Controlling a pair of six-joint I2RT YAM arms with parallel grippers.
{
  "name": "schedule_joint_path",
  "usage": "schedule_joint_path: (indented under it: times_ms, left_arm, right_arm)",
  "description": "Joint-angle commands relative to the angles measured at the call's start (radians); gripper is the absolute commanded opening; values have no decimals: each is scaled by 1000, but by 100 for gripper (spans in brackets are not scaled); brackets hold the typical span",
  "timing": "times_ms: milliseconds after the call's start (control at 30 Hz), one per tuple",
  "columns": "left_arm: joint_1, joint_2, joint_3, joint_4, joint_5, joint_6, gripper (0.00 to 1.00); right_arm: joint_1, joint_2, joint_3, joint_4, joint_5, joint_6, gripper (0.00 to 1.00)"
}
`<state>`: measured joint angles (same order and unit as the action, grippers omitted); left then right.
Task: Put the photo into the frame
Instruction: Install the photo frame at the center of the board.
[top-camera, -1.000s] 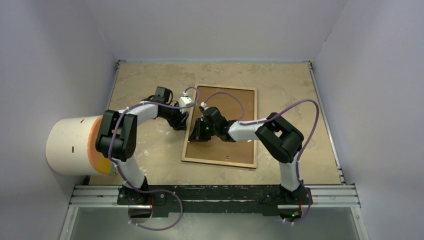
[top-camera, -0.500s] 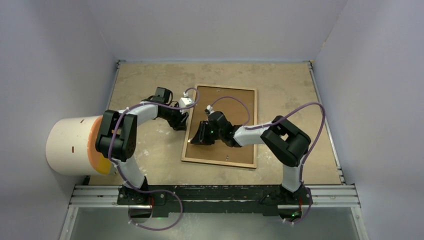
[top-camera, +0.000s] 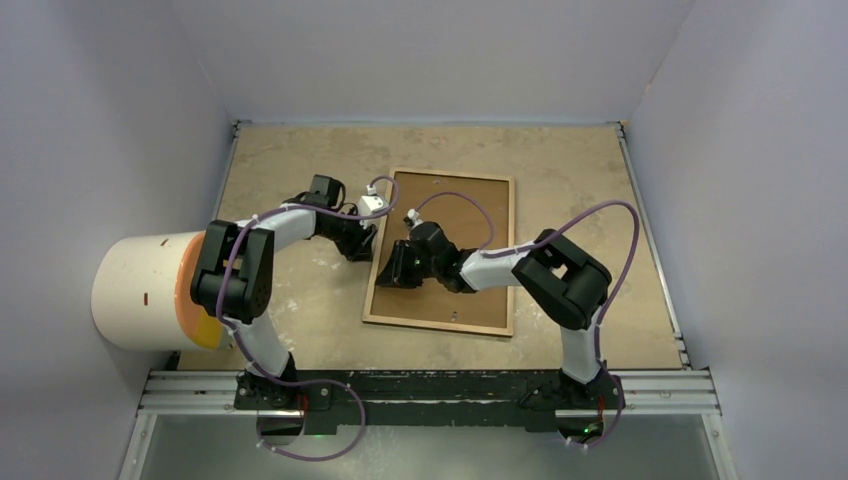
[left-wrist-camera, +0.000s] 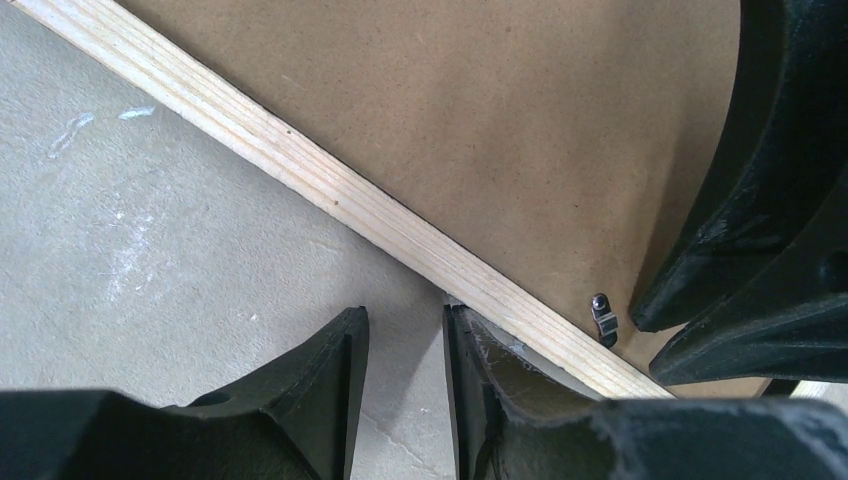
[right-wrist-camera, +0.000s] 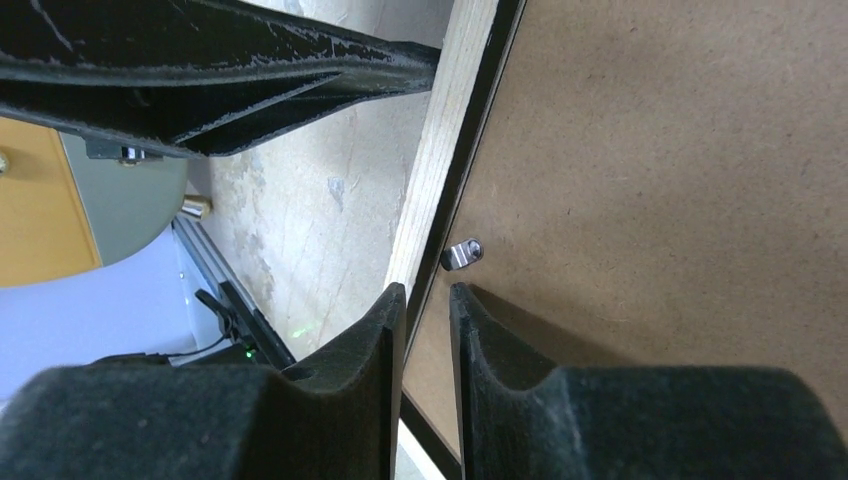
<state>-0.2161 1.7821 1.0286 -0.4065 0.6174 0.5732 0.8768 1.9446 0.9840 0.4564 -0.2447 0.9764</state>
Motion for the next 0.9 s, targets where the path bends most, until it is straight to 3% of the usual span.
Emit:
schedule_joint_path:
  times_ms: [0, 633, 867]
  left_arm:
    - [-3, -18, -22, -26, 64, 25, 36]
    - [-6, -11, -32, -28, 92, 40, 32]
    - [-12, -13, -39, -33, 84, 49, 30]
  right_arm:
    - [4, 22, 37, -23, 62, -18, 25]
    - [4, 44, 15, 24, 103, 68, 20]
    - [6, -29, -62, 57, 123, 118, 26]
